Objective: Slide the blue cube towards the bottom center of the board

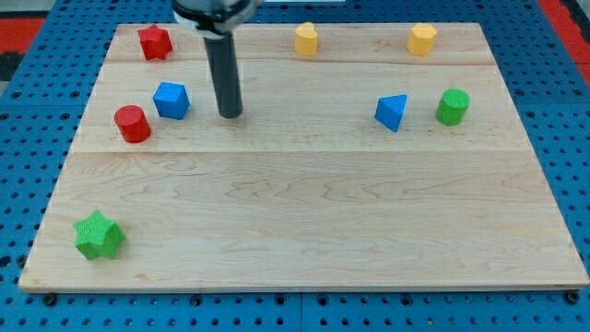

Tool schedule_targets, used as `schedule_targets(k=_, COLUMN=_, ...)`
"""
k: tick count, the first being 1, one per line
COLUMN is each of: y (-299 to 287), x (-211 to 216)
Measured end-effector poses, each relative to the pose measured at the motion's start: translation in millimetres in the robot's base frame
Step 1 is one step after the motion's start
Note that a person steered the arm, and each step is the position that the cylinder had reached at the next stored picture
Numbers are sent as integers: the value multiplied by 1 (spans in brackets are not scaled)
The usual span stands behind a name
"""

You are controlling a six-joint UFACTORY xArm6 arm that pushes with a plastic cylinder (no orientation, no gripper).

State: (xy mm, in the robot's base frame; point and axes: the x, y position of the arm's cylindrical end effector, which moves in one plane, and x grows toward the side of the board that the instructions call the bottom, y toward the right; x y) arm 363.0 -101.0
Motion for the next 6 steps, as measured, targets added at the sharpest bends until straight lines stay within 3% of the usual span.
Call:
schedule_targets(k=1, y=-31, x=-41)
schedule_targets(k=2, y=-71, x=-54)
schedule_targets(k=6, y=-80, x=18)
